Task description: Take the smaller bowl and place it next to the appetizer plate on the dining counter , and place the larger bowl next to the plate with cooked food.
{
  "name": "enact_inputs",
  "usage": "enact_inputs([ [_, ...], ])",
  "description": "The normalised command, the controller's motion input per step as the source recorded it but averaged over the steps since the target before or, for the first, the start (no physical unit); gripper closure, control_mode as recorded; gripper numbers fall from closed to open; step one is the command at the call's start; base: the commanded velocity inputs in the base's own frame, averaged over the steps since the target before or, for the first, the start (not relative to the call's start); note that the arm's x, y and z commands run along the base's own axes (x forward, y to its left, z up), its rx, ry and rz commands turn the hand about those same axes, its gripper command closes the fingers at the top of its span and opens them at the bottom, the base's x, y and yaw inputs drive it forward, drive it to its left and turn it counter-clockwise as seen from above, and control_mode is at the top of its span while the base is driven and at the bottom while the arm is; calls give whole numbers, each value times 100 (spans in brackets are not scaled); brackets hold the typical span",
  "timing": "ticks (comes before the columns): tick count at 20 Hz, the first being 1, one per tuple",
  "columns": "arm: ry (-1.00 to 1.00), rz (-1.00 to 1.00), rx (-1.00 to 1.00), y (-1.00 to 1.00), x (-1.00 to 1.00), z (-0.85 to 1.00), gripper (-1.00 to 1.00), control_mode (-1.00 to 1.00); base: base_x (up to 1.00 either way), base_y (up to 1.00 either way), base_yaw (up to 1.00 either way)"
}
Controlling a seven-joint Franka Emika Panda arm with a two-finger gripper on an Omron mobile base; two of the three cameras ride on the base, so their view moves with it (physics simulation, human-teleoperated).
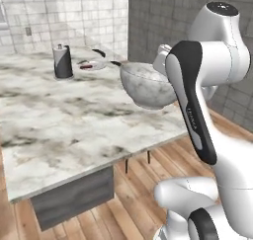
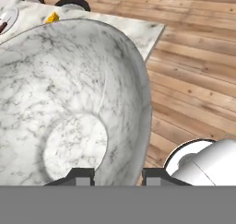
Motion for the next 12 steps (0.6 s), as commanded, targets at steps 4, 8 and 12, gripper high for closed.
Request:
enact_inputs([
  [4,0,0,0,0,0,0,100,100,0,-100,0],
  [8,0,0,0,0,0,0,100,100,0,-100,0],
  [12,0,0,0,0,0,0,100,100,0,-100,0],
])
